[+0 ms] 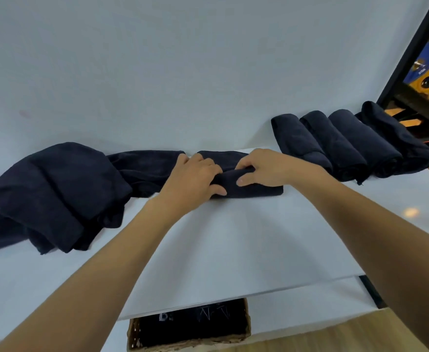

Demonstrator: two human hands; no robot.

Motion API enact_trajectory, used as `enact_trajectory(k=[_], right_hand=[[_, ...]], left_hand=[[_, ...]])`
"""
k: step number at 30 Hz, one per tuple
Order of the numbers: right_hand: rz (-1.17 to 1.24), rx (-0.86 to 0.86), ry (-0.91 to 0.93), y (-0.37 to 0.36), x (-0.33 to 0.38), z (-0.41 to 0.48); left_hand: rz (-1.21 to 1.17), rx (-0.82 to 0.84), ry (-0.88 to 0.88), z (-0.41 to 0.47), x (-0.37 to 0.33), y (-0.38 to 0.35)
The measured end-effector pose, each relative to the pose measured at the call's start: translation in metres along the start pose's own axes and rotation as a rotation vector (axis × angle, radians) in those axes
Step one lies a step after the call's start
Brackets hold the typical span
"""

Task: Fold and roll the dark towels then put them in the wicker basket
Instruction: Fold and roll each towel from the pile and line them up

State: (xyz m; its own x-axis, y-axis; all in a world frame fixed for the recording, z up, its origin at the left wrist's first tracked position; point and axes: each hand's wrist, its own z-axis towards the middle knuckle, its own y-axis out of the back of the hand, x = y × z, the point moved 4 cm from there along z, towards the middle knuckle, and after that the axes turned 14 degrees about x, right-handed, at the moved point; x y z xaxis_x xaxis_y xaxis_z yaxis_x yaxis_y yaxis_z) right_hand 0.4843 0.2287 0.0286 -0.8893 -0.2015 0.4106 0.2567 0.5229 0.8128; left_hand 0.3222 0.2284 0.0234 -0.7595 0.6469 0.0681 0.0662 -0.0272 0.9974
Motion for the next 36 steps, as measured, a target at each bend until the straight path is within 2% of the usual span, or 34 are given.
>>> enact_trajectory(k=[3,6,8,10,12,14,16,17,19,21,23,26,28,31,33,36], right_hand=[[-0.086,-0.141,-0.042,0.001,0.004,0.002],[-0.482,-0.441,-0.075,-0.01,0.018,-0.011],[-0.614,-0.453,-0.066,-0.022,0.022,-0.013],[-0.59,-0.408,-0.085,-0.018,0.018,-0.007],[-0.51,-0.339,-0.101,-0.005,0.012,0.005],[-0.376,-0.24,-0.091,0.01,0.006,0.018],[-0.205,-0.143,-0.066,0.02,-0.003,0.027],[-0.129,-0.107,-0.056,0.024,-0.007,0.031],[-0.022,-0.055,-0.057,0.031,-0.013,0.034],[-0.005,-0.037,-0.077,0.034,-0.013,0.039],[-0.063,-0.109,-0.112,0.033,-0.008,0.042],[-0.28,-0.348,-0.126,0.023,0.003,0.034],[-0.363,-0.37,-0.106,0.015,0.005,0.03],[-0.38,-0.311,-0.119,0.021,-0.002,0.037],[-0.3,-0.28,-0.109,0.029,-0.004,0.044],[-0.269,-0.157,-0.121,0.027,-0.007,0.054]], left_hand=[[-0.181,0.174,0.01,0.025,0.012,0.005],[-0.353,0.363,0.028,0.042,0.026,0.006],[-0.484,0.464,0.023,0.051,0.033,0.006],[-0.553,0.518,0.037,0.057,0.038,0.005],[-0.559,0.459,0.077,0.063,0.042,0.005],[-0.483,0.23,0.104,0.063,0.042,0.009],[-0.259,-0.005,0.042,0.053,0.033,0.012],[-0.142,-0.053,0.004,0.046,0.027,0.008],[0.018,-0.031,-0.01,0.04,0.022,-0.003],[0.06,0.011,0.016,0.045,0.025,-0.009],[-0.005,0.075,0.022,0.058,0.031,-0.005],[-0.195,0.241,0.035,0.078,0.043,0.001],[-0.302,0.335,0.054,0.088,0.051,0.001],[-0.377,0.42,0.078,0.097,0.058,0.003],[-0.379,0.399,0.105,0.1,0.059,0.005],[-0.307,0.25,0.087,0.094,0.056,0.006]])
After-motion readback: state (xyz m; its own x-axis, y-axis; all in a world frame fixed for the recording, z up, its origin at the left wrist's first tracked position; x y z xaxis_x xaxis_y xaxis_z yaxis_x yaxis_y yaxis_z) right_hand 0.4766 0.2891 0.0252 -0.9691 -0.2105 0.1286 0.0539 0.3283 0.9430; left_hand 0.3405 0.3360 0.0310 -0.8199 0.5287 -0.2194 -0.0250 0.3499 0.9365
